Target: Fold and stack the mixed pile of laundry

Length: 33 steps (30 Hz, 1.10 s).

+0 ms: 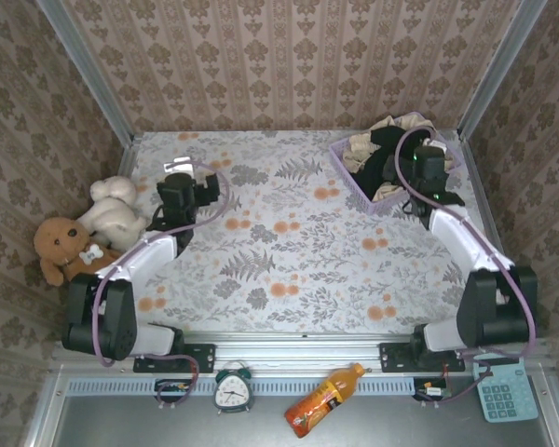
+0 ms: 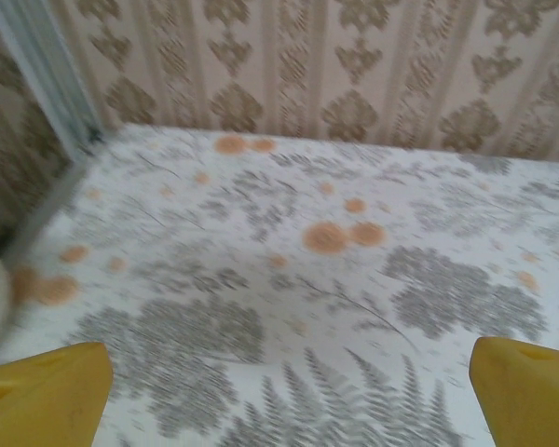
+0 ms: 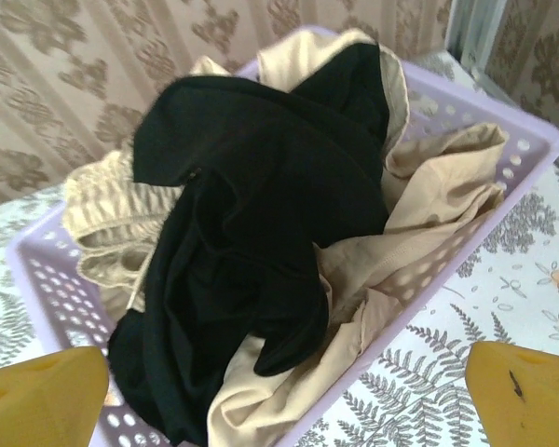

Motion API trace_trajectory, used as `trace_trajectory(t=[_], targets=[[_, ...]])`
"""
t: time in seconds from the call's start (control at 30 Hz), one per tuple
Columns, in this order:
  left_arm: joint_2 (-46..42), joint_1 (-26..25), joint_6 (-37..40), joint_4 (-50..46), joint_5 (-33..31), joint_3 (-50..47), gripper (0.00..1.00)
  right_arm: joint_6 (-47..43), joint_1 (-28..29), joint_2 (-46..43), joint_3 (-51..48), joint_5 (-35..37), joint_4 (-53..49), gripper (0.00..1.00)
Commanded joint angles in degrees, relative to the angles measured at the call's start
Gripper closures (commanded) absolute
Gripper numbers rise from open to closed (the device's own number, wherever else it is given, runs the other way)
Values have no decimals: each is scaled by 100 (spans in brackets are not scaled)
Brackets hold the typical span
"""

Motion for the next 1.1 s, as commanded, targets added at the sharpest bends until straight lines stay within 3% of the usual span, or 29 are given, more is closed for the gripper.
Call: trace_trajectory(t=[0.0,0.17,0.27,0.37,0.43,0.47,0.73,1.07], targets=[[133,-225,-1022,-376,428,-40,0,145,-20,819,618,407,-860,0],[237,-455,-1643,-363,831,-227,0,244,-160,2235,1930,379,-1124,2],[241,-566,-1731,-350,985,-314,0,173,-192,2745,2538,-80,-1155,16],[216,-619,-1726,-520,1025,-286,0,23,-178,2717,2704,-501,-955,54],[182,-629,-1716,-609,1027,-235,0,-129,-174,2495,2765,-740,-945,93],[174,-633,-1707,-647,1022,-204,0,-196,-175,2366,2779,-855,-977,100],[175,-534,-1607,-1276,892,548,0,-272,183,869,2633,-2187,-1600,100],[132,-147,-1999,-1348,1195,594,0,-589,1365,-672,3048,-2740,-1802,100]])
